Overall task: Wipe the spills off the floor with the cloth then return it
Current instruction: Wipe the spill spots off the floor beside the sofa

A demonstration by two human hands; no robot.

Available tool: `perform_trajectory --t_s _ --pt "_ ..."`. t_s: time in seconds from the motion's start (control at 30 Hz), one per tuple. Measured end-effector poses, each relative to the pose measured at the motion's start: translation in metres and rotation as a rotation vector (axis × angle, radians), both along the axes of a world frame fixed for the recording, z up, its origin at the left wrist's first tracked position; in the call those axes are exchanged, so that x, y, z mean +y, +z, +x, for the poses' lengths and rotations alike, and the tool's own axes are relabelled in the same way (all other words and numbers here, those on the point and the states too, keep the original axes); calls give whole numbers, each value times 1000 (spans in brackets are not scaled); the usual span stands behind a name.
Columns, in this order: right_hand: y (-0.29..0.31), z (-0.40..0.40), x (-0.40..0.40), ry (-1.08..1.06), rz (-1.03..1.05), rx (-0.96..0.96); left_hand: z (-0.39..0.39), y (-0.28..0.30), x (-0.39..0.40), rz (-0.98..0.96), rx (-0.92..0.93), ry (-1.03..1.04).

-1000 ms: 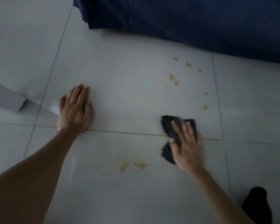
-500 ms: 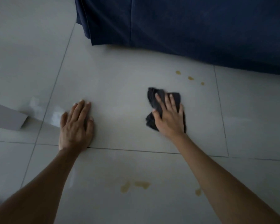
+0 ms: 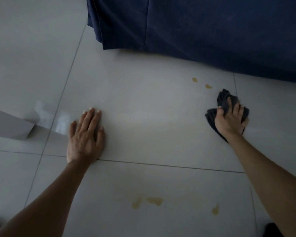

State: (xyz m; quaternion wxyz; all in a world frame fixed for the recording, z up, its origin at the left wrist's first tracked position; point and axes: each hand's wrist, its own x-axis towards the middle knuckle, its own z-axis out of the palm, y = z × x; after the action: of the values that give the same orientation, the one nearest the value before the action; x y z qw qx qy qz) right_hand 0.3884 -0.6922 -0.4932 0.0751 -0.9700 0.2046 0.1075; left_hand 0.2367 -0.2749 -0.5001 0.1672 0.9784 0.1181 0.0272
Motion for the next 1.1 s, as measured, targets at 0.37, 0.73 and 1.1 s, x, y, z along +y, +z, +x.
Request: perform_trajectory --t_s 0.37,0.73,1.1 --pt "-4 71 70 -1 13 -58 0 0 -1 20 32 5" --pt "-6 93 181 221 3 -122 0 4 -1 -10 76 4" --pt "-9 94 325 423 78 -219 2 5 0 -16 95 -9"
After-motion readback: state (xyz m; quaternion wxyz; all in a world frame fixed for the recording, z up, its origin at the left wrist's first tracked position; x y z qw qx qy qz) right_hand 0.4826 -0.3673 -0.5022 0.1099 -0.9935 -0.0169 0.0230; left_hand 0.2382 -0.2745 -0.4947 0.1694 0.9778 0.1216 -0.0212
